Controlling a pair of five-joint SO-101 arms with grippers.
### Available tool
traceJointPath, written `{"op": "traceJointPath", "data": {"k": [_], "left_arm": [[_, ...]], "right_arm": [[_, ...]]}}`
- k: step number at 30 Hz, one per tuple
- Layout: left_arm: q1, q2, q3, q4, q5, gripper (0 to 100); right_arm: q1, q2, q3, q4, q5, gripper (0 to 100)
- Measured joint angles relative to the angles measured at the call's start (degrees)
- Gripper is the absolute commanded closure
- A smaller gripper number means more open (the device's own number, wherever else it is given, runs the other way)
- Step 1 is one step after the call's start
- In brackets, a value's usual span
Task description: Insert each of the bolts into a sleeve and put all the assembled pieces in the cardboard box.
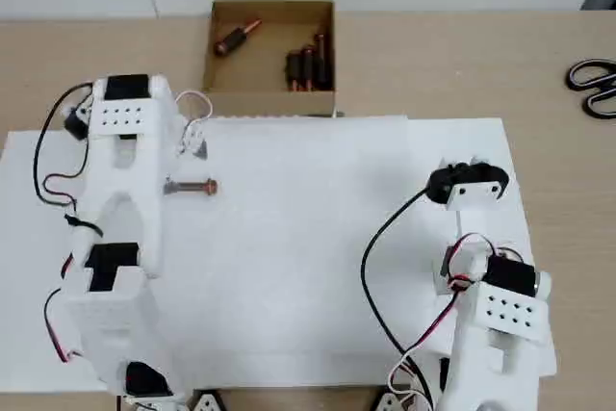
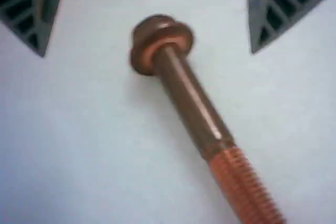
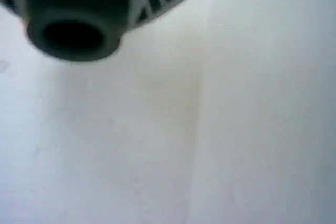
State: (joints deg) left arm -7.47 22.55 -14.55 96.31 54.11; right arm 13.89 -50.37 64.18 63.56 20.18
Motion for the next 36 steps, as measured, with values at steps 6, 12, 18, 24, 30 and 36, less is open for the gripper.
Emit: {"op": "traceJointPath", "data": {"k": [6,12,18,24,30,36], "left_arm": [[-2.4,0.0,0.0,2.5,-35.0,76],[-3.4,0.0,0.9,2.5,-53.1,77],[-3.3,0.0,0.9,2.5,-68.2,82],[-3.3,0.0,0.9,2.5,-89.1,82],[-1.7,0.0,0.9,2.5,-106.1,82],[1.7,0.0,-0.8,2.5,-116.5,82]], "right_arm": [[0.0,0.0,0.0,0.0,0.0,99.1],[0.0,0.0,0.0,0.0,0.0,99.1],[0.0,0.0,0.0,0.0,0.0,99.1],[0.0,0.0,0.0,0.0,0.0,99.1],[0.0,0.0,2.0,0.0,0.0,99.1],[0.0,0.0,2.5,0.0,0.0,99.1]]}}
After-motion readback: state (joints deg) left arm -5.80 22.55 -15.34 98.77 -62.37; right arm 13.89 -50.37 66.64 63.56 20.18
